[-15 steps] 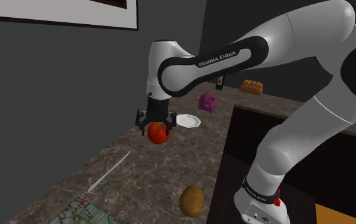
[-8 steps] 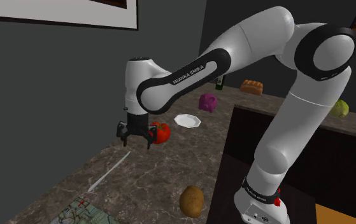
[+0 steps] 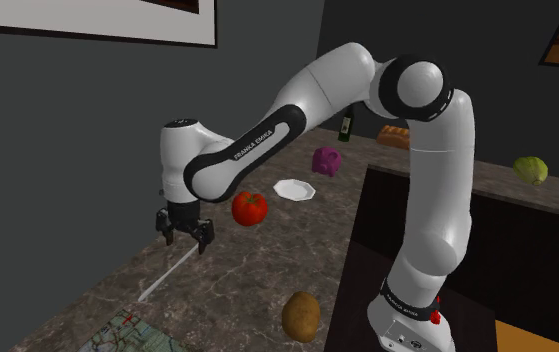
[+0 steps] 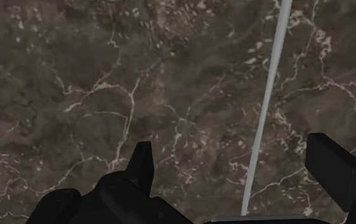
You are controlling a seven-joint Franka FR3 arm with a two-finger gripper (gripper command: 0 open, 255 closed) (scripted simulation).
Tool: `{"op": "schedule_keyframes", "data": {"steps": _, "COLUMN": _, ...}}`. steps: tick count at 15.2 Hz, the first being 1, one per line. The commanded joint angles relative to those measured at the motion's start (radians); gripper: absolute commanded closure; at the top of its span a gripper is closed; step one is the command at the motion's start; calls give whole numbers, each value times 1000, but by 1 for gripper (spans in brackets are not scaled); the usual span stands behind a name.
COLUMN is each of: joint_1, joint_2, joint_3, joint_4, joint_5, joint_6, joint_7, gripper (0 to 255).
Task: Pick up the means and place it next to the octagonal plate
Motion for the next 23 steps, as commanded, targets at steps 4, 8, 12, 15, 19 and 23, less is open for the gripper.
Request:
{"op": "schedule_keyframes", "data": {"steps": 4, "joint_1": 106, "joint_2": 215, "joint_3": -89, "joint_4": 202, "joint_5": -94, "joint_6": -10, "joint_7": 189, "gripper": 0}}
{"op": "schedule_keyframes", "data": {"steps": 8, "joint_1": 127, "joint_2": 263, "joint_3": -111, "joint_4": 222, "joint_5": -113, "joint_6": 15, "joint_7": 213, "gripper": 0}}
{"op": "schedule_keyframes", "data": {"steps": 12, "joint_1": 140, "joint_2": 300, "joint_3": -127, "joint_4": 222, "joint_5": -133, "joint_6": 50, "joint_7": 225, "gripper": 0}}
{"op": "schedule_keyframes", "data": {"steps": 15, "joint_1": 142, "joint_2": 305, "joint_3": -130, "joint_4": 223, "joint_5": -136, "joint_6": 55, "joint_7": 226, "gripper": 0}}
{"op": "schedule_keyframes", "data": {"steps": 19, "joint_1": 142, "joint_2": 305, "joint_3": -130, "joint_4": 223, "joint_5": -136, "joint_6": 55, "joint_7": 226, "gripper": 0}}
{"op": "schedule_keyframes", "data": {"steps": 23, "joint_1": 142, "joint_2": 305, "joint_3": -130, "joint_4": 223, "joint_5": -136, "joint_6": 55, "joint_7": 226, "gripper": 255}}
